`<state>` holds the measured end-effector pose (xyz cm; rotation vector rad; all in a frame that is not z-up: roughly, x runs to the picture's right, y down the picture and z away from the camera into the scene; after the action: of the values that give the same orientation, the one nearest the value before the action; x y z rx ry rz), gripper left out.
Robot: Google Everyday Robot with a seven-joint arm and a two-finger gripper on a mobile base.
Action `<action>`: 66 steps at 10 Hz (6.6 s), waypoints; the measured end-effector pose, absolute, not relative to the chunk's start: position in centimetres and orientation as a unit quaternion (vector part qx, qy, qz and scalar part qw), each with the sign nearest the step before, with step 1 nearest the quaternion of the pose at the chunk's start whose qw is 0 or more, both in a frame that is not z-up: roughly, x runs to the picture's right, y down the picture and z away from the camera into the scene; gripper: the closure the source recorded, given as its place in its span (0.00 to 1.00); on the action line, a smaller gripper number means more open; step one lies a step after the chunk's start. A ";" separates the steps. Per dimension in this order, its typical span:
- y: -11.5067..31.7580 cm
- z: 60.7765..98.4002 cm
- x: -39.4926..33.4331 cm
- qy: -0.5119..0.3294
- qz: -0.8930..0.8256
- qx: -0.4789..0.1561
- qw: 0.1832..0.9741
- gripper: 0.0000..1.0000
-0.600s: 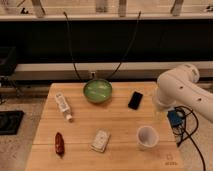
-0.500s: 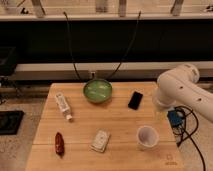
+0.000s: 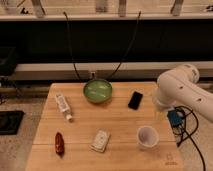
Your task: Drag the pepper across the table
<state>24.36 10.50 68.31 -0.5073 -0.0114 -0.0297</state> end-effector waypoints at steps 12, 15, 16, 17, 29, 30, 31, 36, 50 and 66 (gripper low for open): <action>10.3 68.5 21.3 0.003 -0.046 -0.249 0.967 0.20; 10.1 68.7 17.8 0.013 -0.089 -0.248 0.965 0.20; 10.1 68.7 17.4 0.015 -0.099 -0.249 0.963 0.20; 10.2 68.7 17.0 0.018 -0.107 -0.249 0.962 0.20; 11.0 69.3 3.1 0.010 -0.274 -0.232 0.933 0.20; 11.1 69.4 2.2 0.009 -0.284 -0.232 0.930 0.20; 11.3 69.4 1.3 0.008 -0.295 -0.231 0.927 0.20; 12.7 70.1 -4.1 -0.008 -0.352 -0.236 0.906 0.20; 19.8 73.3 -12.5 -0.071 -0.501 -0.249 0.826 0.20; 23.9 74.1 -20.2 -0.117 -0.612 -0.238 0.745 0.20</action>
<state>-20.22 23.89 74.09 -0.5206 -0.2572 -1.3387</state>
